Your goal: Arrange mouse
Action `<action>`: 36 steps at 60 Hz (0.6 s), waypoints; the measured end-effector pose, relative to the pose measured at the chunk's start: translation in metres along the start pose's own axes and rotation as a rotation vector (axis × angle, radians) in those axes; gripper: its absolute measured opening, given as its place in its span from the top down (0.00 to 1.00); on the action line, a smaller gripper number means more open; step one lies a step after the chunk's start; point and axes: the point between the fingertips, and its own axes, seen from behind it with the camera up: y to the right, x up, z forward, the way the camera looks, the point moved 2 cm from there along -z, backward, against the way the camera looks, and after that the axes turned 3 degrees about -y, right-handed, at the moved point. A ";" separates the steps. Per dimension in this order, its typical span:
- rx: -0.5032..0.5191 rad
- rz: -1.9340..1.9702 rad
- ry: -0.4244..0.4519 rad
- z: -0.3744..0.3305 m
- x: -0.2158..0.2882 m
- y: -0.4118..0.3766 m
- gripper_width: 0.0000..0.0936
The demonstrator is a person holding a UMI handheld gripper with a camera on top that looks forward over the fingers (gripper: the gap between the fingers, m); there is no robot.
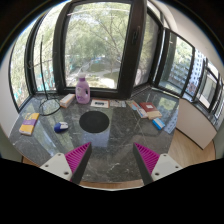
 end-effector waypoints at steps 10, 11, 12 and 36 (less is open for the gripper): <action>0.007 0.021 0.001 0.000 -0.011 -0.001 0.08; 0.007 0.022 0.000 0.000 -0.014 -0.002 0.08; 0.006 0.023 -0.003 0.001 -0.017 -0.002 0.09; 0.208 0.074 -0.071 0.061 -0.102 -0.156 0.08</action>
